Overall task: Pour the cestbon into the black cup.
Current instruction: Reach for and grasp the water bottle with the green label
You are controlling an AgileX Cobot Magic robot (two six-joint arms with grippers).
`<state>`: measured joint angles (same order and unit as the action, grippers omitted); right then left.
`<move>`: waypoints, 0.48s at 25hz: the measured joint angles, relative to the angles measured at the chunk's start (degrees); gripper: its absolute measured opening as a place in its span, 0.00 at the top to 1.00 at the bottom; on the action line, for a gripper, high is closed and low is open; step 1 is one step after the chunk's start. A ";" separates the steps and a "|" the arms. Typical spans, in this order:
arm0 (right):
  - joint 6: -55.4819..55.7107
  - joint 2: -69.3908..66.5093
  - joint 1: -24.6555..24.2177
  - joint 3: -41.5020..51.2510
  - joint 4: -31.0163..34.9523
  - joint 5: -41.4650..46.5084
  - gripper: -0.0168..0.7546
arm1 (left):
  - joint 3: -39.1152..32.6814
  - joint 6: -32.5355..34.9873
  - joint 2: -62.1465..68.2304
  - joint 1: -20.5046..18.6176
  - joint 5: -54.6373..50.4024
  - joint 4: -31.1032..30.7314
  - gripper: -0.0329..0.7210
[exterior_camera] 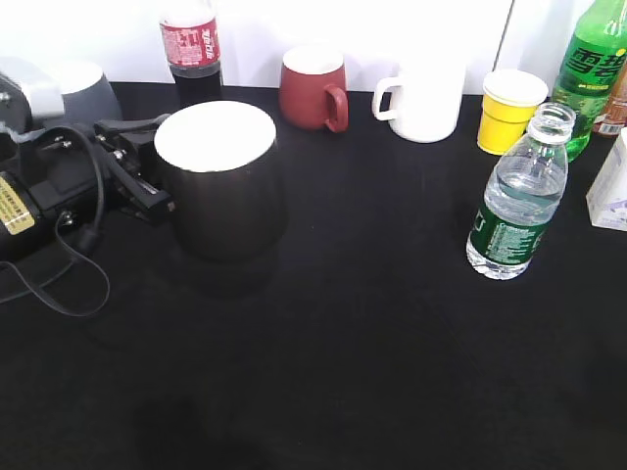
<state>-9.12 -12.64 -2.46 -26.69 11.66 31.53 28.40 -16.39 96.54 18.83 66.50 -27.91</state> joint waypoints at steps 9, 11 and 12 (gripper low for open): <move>-38.50 -27.14 0.65 8.34 42.13 -27.60 0.46 | 0.00 -0.05 0.00 0.00 0.00 -0.04 0.89; -38.67 -27.14 0.65 7.68 42.19 -31.12 0.47 | 0.00 -0.05 0.00 0.00 0.00 -0.04 0.89; -38.67 -27.24 0.65 7.68 42.02 -32.85 0.47 | 0.00 -0.05 0.00 0.00 0.00 -0.04 0.89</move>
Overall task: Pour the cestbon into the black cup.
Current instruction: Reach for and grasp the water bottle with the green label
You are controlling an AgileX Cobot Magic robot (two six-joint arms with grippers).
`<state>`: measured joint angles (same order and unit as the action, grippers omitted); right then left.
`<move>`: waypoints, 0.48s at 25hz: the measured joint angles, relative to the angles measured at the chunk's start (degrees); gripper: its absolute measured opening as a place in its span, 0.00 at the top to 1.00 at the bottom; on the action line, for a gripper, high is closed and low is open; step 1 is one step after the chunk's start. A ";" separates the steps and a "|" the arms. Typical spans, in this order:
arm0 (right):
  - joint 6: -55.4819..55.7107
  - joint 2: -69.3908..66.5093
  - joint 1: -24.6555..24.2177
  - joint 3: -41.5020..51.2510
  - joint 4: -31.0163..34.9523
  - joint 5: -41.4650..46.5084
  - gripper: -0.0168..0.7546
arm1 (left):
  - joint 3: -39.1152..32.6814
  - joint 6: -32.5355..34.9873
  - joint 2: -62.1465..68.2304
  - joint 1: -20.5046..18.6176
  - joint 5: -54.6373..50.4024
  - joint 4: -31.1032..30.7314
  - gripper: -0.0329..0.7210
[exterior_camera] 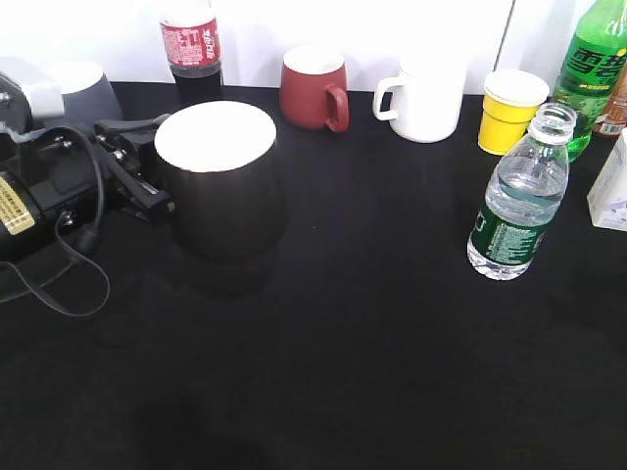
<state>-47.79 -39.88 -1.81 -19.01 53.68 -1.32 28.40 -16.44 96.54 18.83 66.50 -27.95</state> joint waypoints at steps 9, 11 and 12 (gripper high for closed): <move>50.43 -12.73 0.00 0.00 -51.50 -23.95 0.47 | 0.00 0.00 0.00 0.00 0.00 -1.43 0.89; 64.76 -18.61 0.00 1.34 -65.99 -30.03 0.47 | 0.00 0.00 0.00 0.00 0.00 -1.48 0.89; 68.45 -20.59 0.00 3.27 -70.97 -32.49 0.47 | 0.00 0.00 0.00 0.00 0.00 -1.48 0.89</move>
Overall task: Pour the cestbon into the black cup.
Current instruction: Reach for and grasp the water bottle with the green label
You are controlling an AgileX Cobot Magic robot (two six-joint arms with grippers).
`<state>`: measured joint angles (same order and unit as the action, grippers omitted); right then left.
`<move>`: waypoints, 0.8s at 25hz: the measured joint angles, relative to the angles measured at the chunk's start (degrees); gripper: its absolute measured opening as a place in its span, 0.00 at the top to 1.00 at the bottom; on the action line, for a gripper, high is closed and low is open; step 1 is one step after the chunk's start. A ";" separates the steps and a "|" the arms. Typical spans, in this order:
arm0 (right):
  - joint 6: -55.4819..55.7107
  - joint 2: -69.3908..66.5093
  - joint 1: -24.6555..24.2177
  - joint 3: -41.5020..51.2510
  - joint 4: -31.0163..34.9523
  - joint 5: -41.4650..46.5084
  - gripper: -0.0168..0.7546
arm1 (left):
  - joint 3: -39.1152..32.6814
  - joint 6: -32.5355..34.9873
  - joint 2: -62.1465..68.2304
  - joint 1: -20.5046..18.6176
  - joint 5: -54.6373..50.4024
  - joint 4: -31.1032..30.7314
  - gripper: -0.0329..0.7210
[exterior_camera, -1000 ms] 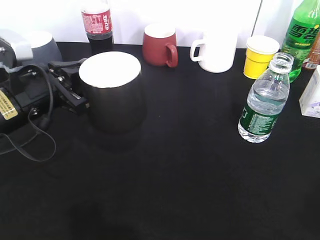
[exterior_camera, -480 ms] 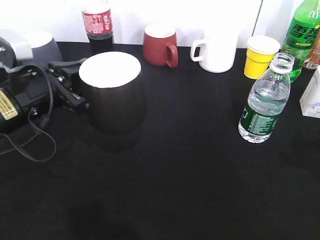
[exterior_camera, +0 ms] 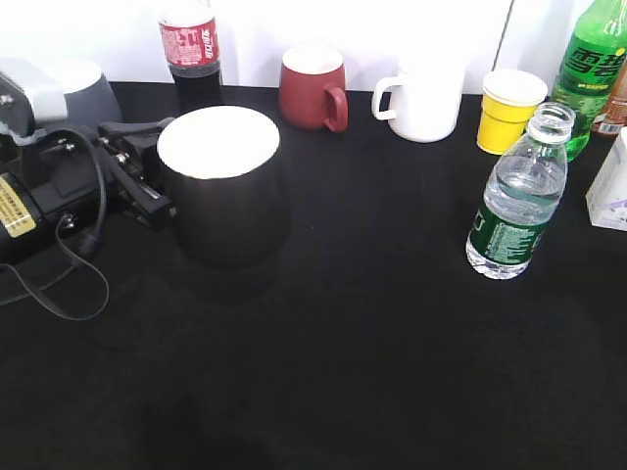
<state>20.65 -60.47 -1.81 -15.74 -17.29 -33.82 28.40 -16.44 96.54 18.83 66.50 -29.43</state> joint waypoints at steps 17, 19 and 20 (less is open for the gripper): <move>-8.16 -42.85 0.00 -4.41 -20.83 -35.30 0.12 | 0.00 0.00 0.00 0.00 0.00 -0.05 0.89; -6.14 -45.80 0.00 -7.61 -24.11 -35.35 0.13 | 0.00 0.00 0.00 0.00 0.00 -0.05 0.89; -5.87 -46.90 0.00 -8.21 -24.48 -35.35 0.15 | 0.00 0.00 0.00 0.00 0.00 -0.05 0.89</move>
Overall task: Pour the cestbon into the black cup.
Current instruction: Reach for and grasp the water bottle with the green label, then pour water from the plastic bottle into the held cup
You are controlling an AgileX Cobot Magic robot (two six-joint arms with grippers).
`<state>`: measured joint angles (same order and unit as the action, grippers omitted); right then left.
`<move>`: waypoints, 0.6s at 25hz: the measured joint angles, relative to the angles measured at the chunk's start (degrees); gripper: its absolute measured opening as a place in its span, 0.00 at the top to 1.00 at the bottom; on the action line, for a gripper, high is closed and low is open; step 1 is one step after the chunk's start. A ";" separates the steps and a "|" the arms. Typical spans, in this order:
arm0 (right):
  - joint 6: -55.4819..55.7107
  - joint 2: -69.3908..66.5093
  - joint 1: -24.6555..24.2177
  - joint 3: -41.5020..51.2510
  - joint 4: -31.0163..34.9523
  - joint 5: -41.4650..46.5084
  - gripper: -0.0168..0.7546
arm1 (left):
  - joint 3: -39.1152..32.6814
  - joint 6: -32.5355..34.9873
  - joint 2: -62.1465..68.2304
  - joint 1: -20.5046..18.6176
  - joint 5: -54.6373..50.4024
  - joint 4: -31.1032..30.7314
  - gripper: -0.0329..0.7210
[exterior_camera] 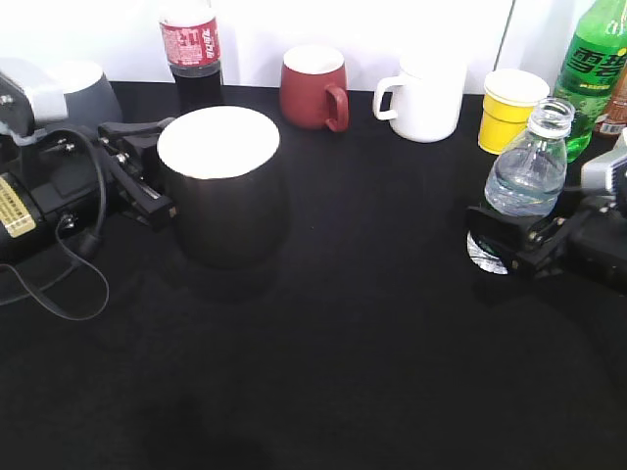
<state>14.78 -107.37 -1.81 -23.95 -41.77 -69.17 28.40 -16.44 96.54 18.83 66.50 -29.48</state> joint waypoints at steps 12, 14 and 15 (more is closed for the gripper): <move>4.02 4.54 0.00 -0.53 -3.59 2.55 0.34 | 0.00 0.00 0.00 3.09 0.00 -5.07 0.89; 3.61 13.10 0.00 -0.49 -4.27 2.59 0.34 | 1.32 0.00 0.00 7.09 0.00 -5.40 0.89; 2.79 17.15 0.00 -0.83 -5.09 2.55 0.34 | 2.51 0.00 0.00 9.23 -0.06 -5.44 0.89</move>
<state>17.57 -90.23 -1.81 -24.78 -46.86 -66.62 30.92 -16.44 96.54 28.06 66.44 -34.93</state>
